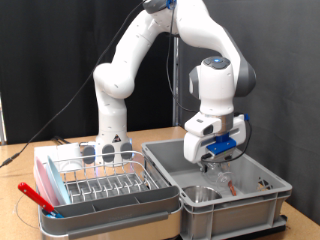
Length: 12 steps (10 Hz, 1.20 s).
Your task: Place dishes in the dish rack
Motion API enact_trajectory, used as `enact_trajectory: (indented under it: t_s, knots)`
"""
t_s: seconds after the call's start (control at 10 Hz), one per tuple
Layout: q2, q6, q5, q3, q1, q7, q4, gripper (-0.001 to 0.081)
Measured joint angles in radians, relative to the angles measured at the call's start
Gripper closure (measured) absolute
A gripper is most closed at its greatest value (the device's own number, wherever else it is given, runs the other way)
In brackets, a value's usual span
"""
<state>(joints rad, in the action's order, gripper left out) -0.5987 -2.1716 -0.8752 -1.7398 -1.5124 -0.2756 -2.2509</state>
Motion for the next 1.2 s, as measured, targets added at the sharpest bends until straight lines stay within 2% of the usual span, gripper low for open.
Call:
enact_trajectory:
  t_s: [0.4, 0.8, 1.2]
  knots:
    - [-0.038, -0.105, -0.038, -0.112, -0.079, 0.035, -0.028, -0.0003]
    - [-0.069, -0.149, -0.096, -0.209, -0.167, 0.068, -0.025, -0.0003]
    - [-0.073, -0.170, -0.144, -0.272, -0.209, 0.085, -0.017, -0.0003]
